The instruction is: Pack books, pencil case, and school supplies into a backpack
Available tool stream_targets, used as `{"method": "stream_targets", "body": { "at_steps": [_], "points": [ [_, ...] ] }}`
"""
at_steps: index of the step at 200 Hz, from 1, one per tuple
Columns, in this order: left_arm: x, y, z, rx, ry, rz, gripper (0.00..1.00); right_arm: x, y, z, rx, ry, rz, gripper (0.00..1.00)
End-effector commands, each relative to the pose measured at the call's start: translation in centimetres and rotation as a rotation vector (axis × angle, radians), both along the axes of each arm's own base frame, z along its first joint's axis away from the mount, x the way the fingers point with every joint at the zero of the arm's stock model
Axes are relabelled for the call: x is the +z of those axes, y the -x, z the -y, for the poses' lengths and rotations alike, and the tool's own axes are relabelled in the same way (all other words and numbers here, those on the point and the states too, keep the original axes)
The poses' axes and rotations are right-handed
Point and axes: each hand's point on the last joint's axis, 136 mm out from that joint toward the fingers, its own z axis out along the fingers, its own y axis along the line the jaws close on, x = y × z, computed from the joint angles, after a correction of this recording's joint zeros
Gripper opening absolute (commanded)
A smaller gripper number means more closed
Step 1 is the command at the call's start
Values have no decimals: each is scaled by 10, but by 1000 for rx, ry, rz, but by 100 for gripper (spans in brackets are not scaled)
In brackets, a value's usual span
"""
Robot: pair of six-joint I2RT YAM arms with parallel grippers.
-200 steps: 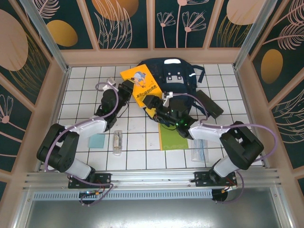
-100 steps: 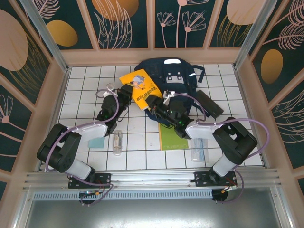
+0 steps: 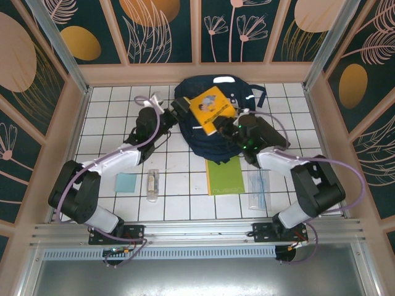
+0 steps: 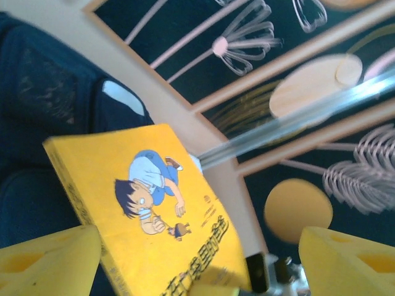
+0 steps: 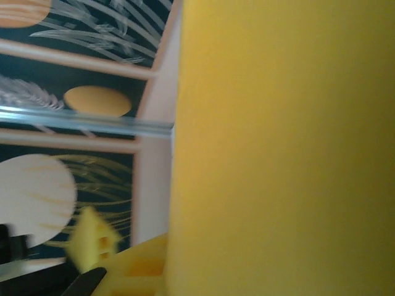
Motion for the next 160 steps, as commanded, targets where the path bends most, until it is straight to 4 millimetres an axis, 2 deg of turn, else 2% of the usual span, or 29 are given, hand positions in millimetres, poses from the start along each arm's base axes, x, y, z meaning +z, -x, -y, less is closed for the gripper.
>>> {"method": "stream_targets", "body": {
  "at_steps": [1,28,31,38,68,97,133,160],
  "points": [
    [-22,6,26,-193,-302,60,83,47,-2,41,20,167,130,0],
    [-40,-5,44,-319,-514,88,80,50,2,96,-31,251,112,0],
    [-54,-7,47,-341,-548,70,79,50,3,101,-38,260,110,0],
    [-62,-10,53,-378,-604,78,78,50,5,113,-57,278,103,0],
    [-96,-14,75,-479,-838,99,76,44,17,149,-115,280,75,0],
    [-128,-16,93,-533,-1036,125,77,30,31,161,-133,234,55,0],
    [-151,-14,110,-601,-1034,116,77,17,43,166,-155,197,35,0],
    [-175,-14,109,-639,-1094,85,77,6,49,165,-157,178,18,0]
  ]
}}
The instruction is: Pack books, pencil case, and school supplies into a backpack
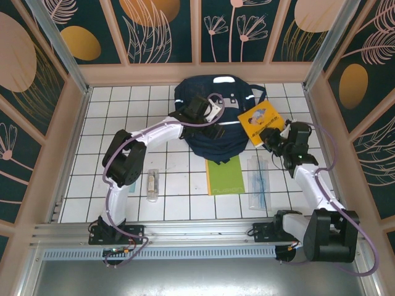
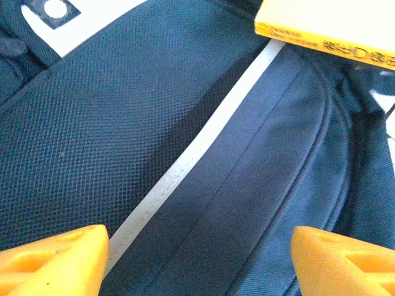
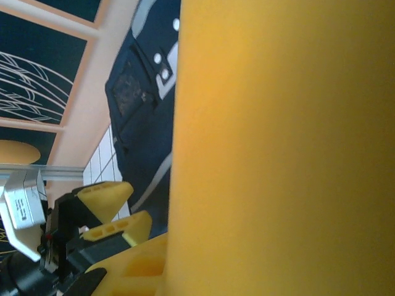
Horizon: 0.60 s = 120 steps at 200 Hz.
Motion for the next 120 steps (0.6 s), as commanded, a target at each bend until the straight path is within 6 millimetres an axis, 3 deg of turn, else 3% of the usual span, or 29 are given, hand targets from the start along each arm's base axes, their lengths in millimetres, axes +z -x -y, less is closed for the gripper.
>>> {"method": "stream_targets", "body": {
  "at_steps": [1,81,96,120],
  "points": [
    [-17,-4,-4,-39,-84,1,77,28,-3,-3,19,-28,125,0],
    [-111,11,-26,-61,-290,-151,76,26,-2,2,6,-36,126,0],
    [-107,18,-22,-75,-272,-190,75,30,-2,5,-1,-27,131,0],
    [-64,26,-6,-100,-143,-204,77,34,-1,11,-17,-13,139,0]
  ]
}}
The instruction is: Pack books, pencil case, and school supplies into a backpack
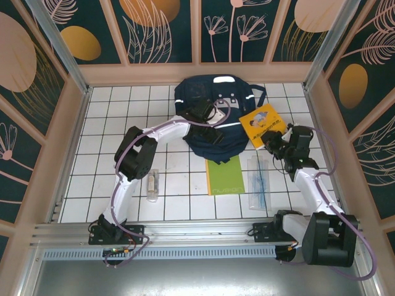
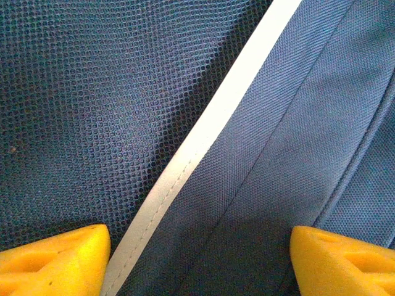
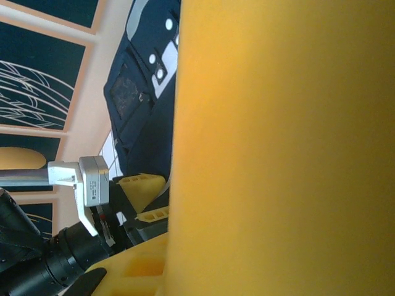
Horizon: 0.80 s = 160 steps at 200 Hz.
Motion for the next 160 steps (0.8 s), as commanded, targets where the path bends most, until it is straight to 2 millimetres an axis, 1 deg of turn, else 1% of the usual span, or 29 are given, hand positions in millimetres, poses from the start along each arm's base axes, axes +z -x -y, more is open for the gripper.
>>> {"method": "stream_targets", "body": {
  "at_steps": [1,13,25,35,43,58,115,134,148,155,160],
  "points": [
    [-10,30,-7,-23,-13,-141,77,35,-5,3,10,17,132,0],
    [19,32,0,-38,55,-125,77,36,-6,4,7,17,133,0],
    [41,33,5,-51,104,-105,77,36,-6,4,7,17,133,0],
    [53,34,8,-62,119,-85,77,35,-6,4,9,14,130,0],
    [56,34,7,-65,114,-69,78,34,-6,4,9,12,127,0],
    [46,35,6,-62,86,-67,78,33,-6,3,9,5,127,0],
    [-25,45,-7,-49,-88,-104,77,32,-4,2,14,-1,124,0],
    [-42,41,-13,-35,-138,-102,78,31,-4,2,13,-2,124,0],
    [-50,34,-18,-8,-172,-82,77,31,-4,2,11,-3,123,0],
    [-53,32,-18,-7,-181,-73,76,32,-3,2,11,-4,124,0],
    [-55,28,-19,2,-186,-63,72,32,-3,2,10,-5,125,0]
  ]
}}
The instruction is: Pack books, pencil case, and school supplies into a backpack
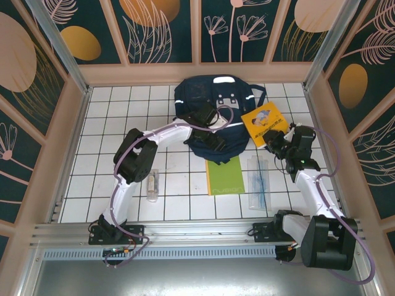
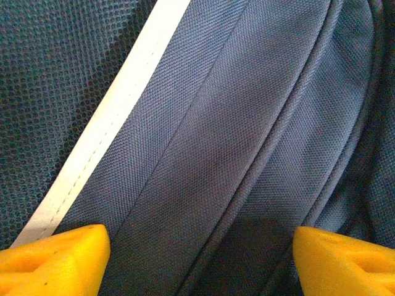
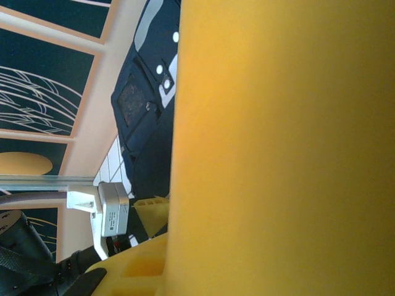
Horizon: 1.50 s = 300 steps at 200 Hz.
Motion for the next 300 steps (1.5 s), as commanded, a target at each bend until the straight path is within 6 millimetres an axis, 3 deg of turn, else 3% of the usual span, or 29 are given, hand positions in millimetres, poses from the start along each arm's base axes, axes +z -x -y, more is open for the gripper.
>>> {"method": "stream_targets", "body": {
  "at_steps": [1,25,36,57,111,138,161,195,240,268,300],
  "points": [
    [-51,-2,-24,39,-153,-19,71,26,-4,-2,21,-1,108,0],
    [-45,-16,-20,89,-130,26,30,26,-2,-1,17,2,101,0],
    [-33,-17,-12,94,-79,27,0,26,0,1,10,6,101,0],
    [1,-16,4,104,56,26,0,29,2,11,-26,27,105,0],
    [119,-24,23,182,365,40,0,44,7,56,-184,151,93,0],
    [162,-37,18,232,514,-17,0,48,10,56,-178,165,100,0],
    [192,-48,10,258,632,-46,0,46,12,41,-107,112,118,0],
    [205,-68,0,310,703,-53,0,38,13,5,11,-23,152,0],
    [216,-73,6,292,750,-74,0,32,4,-54,127,-124,178,0],
    [221,-72,7,286,755,-70,0,28,-15,-77,142,-188,197,0],
    [222,-71,7,286,752,-76,0,41,-46,-109,193,-205,268,0]
  ]
}}
